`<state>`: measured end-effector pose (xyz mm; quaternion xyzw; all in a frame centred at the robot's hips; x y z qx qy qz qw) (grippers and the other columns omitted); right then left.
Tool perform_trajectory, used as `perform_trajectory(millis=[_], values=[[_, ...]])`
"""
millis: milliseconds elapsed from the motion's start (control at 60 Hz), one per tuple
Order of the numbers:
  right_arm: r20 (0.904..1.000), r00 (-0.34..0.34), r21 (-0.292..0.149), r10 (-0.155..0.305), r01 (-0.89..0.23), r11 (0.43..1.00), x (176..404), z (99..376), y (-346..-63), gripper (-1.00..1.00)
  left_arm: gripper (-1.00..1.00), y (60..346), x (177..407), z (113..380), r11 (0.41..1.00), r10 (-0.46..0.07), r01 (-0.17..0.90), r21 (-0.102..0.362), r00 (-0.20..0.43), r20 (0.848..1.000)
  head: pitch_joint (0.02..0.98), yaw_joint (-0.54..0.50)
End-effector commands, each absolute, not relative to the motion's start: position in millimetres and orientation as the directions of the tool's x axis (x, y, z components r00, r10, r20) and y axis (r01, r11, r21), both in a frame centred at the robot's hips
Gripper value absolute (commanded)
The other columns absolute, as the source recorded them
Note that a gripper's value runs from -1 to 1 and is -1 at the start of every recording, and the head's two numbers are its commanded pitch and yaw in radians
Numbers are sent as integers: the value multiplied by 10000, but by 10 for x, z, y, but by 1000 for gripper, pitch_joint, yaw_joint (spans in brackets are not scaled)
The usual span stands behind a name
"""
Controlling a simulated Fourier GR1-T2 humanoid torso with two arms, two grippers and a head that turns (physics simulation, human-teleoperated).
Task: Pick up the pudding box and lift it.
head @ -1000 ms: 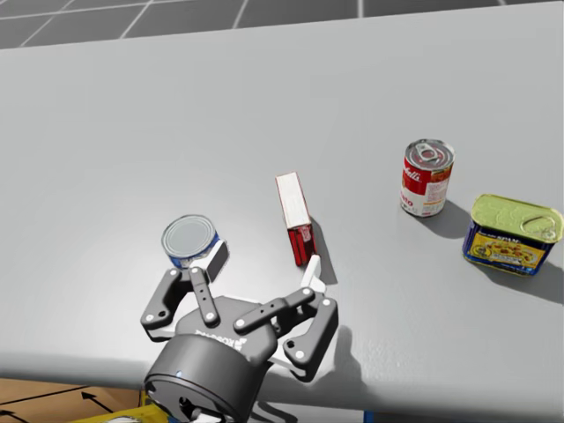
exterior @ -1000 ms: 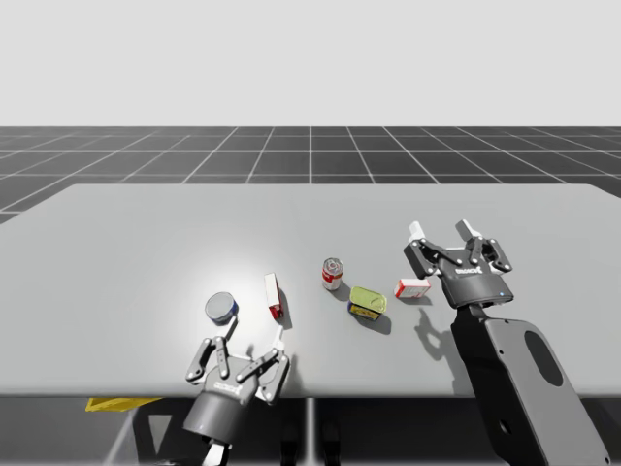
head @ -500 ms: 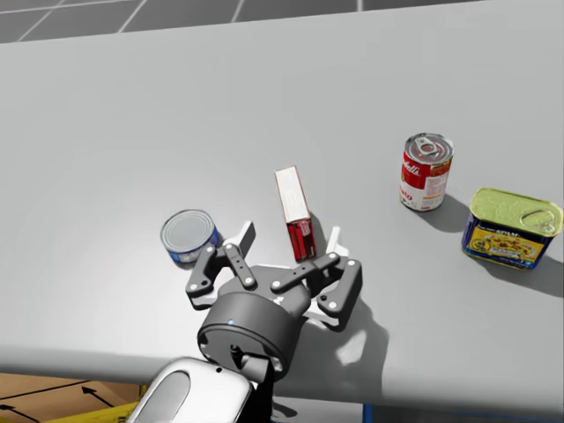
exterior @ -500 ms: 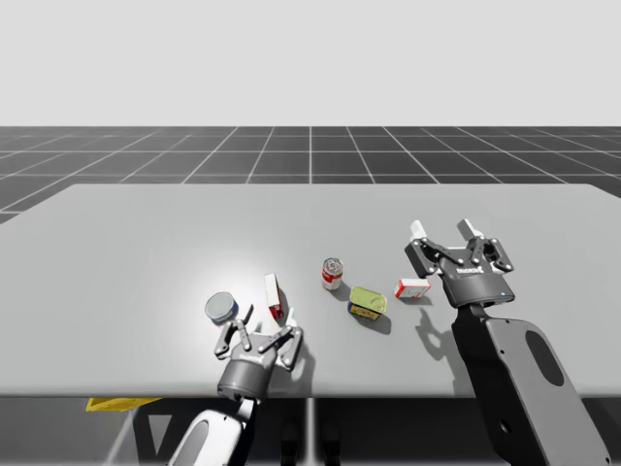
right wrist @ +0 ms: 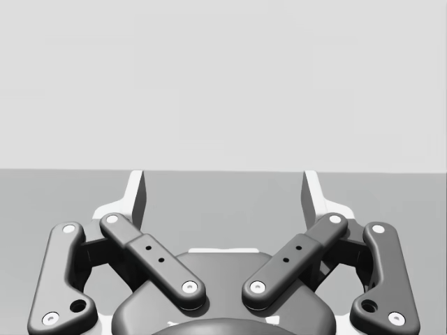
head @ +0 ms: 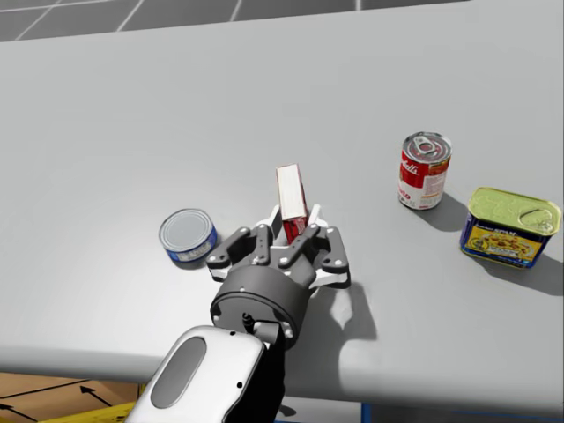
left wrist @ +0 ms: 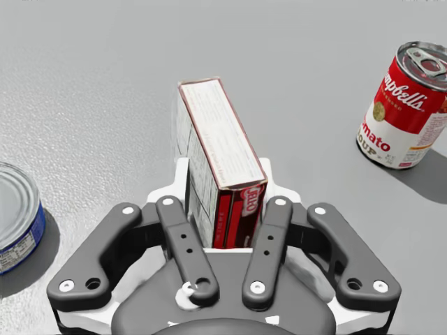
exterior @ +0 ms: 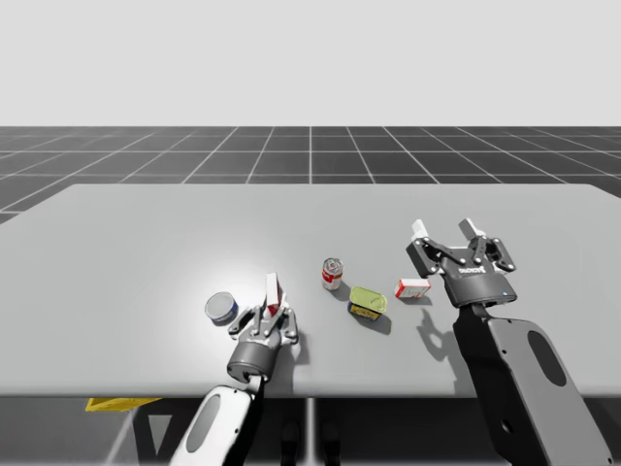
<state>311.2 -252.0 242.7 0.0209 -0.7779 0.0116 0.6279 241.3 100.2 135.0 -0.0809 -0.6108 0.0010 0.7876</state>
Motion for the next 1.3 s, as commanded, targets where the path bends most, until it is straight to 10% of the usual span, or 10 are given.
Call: perform_trajectory(millis=[17, 917, 1300], values=[[9754, -2201, 2, -107, -480, 9988, 3115, 2434, -2528, -1000, 897, 987, 2411, 1309, 9852, 990, 1085, -1324, 2694, 9579, 858, 180], [9756, -2193, 30, -102, -330, 9995, 3117, 2436, -2554, -1000, 1000, 953, 2350, 1289, 9831, 611, 1501, -1047, 2699, 9609, 465, 220], [9755, -2194, 115, -182, -321, 9994, 3120, 2444, -2580, -1000, 1000, 1062, 2316, 2131, 9742, 39, 2235, -320, 1249, 9922, 465, 222]])
